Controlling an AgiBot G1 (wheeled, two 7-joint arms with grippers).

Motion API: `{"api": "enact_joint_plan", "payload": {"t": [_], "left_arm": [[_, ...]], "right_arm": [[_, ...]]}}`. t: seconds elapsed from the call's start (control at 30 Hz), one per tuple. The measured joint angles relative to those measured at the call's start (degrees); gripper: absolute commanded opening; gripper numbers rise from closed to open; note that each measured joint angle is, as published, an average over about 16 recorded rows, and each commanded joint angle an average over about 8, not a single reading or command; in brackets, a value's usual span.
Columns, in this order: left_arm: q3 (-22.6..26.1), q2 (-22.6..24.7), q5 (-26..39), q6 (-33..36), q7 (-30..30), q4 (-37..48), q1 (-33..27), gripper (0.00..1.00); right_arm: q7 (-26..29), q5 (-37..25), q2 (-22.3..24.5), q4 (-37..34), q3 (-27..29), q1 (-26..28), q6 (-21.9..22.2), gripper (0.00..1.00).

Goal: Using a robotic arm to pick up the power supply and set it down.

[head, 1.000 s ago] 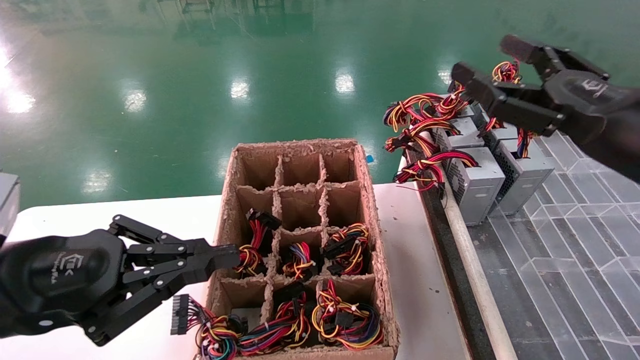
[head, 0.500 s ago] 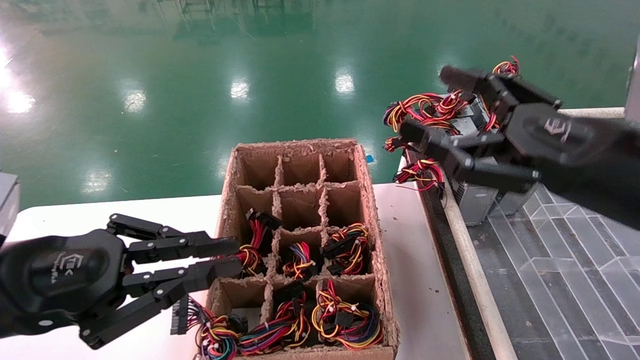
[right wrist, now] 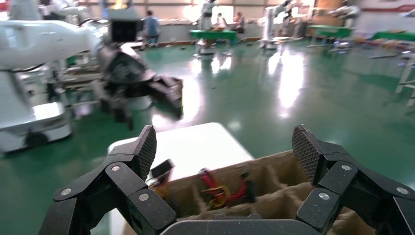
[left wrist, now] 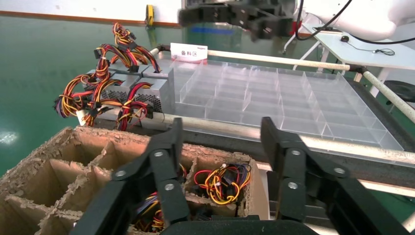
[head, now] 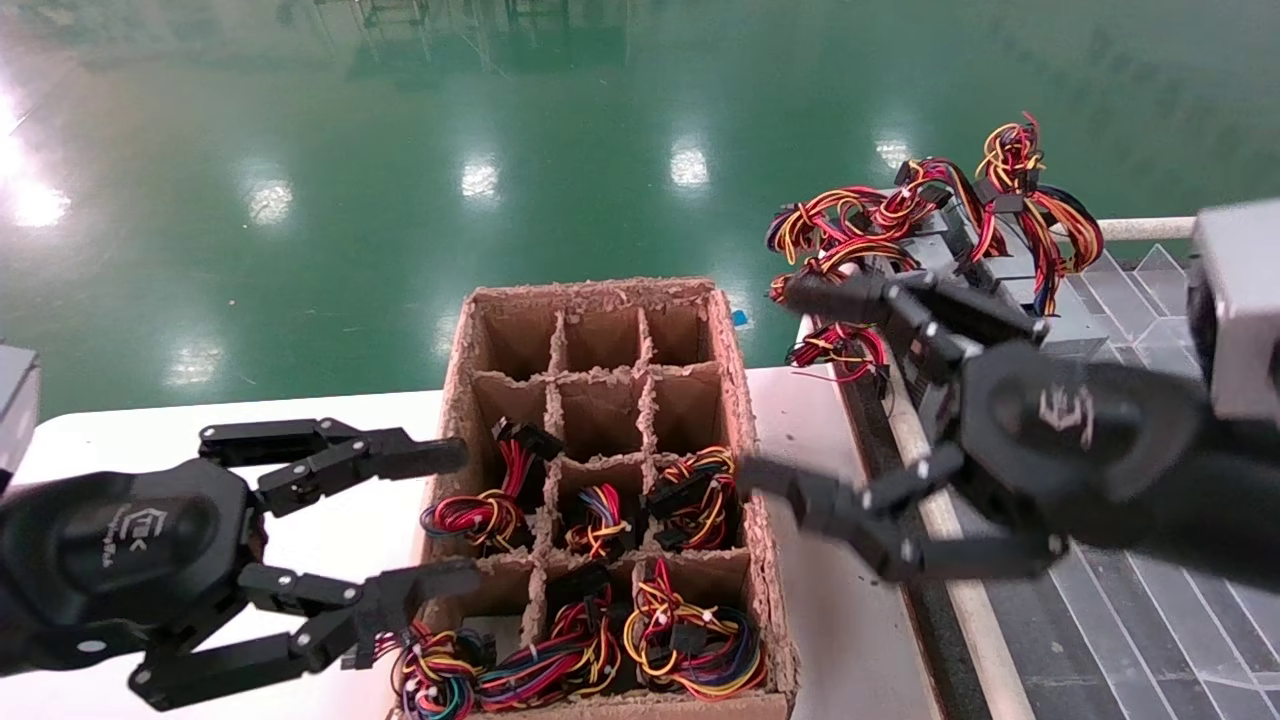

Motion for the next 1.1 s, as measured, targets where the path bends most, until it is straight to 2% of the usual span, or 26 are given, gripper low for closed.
{"api": "enact_joint_plan", "payload": {"t": [0.3, 0.5, 0.7, 1.1], "left_arm": [[0.00, 0.00, 0.00, 0.00, 0.00, 0.00, 0.00, 1.00], [0.00, -0.01, -0.01, -0.01, 0.00, 0.01, 0.01, 1.00], [-0.01, -0.01, -0.01, -0.02, 0.00, 0.01, 0.01, 1.00], [-0.01, -0.01, -0.01, -0.02, 0.00, 0.01, 0.01, 1.00]], "right_arm": [[3.63, -5.37, -1.92, -0.48, 3.78, -0.88, -9.43, 1.00], [4.92, -7.43, -2.66, -0.67, 5.24, -1.24, -13.00, 1.00], [5.22, -7.99, -2.85, -0.74, 5.64, -1.35, -13.94, 1.00], [4.93, -7.37, -2.63, -0.69, 5.19, -1.24, -12.84, 1.00]]}}
